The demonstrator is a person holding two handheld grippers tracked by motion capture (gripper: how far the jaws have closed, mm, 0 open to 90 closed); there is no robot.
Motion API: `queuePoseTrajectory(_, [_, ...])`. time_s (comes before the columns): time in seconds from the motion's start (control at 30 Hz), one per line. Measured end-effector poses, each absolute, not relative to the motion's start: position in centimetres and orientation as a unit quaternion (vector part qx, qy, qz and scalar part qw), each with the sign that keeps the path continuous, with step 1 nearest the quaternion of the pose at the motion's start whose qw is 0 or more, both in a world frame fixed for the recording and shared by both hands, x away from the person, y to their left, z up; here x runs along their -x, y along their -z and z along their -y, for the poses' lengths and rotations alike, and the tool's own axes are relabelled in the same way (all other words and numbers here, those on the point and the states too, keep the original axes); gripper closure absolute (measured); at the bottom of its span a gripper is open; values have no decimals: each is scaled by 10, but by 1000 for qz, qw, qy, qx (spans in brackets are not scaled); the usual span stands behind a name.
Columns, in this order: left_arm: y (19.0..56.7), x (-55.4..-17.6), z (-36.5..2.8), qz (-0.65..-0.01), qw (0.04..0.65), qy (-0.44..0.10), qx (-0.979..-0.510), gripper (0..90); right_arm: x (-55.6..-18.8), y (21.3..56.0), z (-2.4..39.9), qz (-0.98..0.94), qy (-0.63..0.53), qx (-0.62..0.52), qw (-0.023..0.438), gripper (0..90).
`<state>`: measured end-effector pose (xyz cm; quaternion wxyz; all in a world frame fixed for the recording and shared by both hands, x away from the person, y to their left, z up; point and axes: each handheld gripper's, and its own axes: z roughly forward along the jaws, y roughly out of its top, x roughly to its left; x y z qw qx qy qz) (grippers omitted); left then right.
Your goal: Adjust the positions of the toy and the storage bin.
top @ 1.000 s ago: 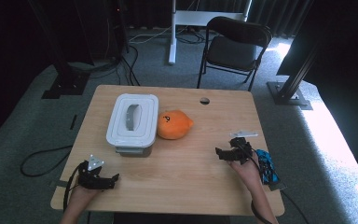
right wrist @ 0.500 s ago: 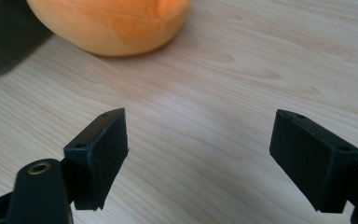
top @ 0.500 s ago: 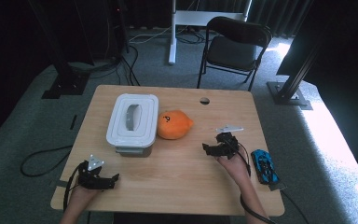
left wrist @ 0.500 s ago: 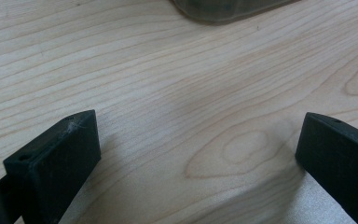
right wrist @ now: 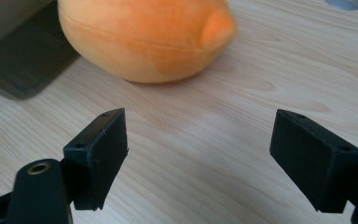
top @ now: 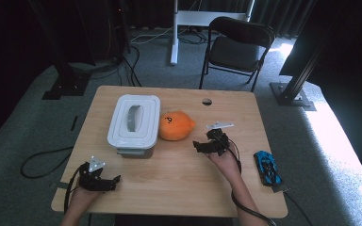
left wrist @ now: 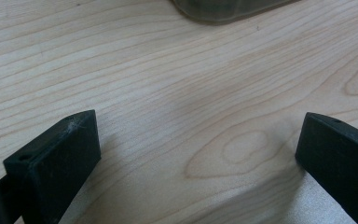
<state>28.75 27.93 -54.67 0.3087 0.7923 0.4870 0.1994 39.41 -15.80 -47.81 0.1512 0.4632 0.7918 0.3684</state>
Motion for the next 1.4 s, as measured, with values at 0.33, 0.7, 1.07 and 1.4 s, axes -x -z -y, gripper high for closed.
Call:
queuePoseTrajectory(0.33, [547, -287, -279, -487, 309, -199, -792, 3, -405, 484, 133, -795, -371, -458, 145, 188])
queuePoseTrajectory(0.7, [547, -287, -279, -487, 309, -199, -792, 2, -419, 488, 109, -798, -369, -455, 144, 236])
queuePoseTrajectory(1.07, [547, -287, -279, -487, 309, -199, -792, 3, -430, 498, 94, -800, -361, -455, 153, 394])
queuePoseTrajectory(1.4, [547, -287, -279, -487, 309, -199, -792, 2, -428, 499, 96, -800, -363, -456, 143, 674])
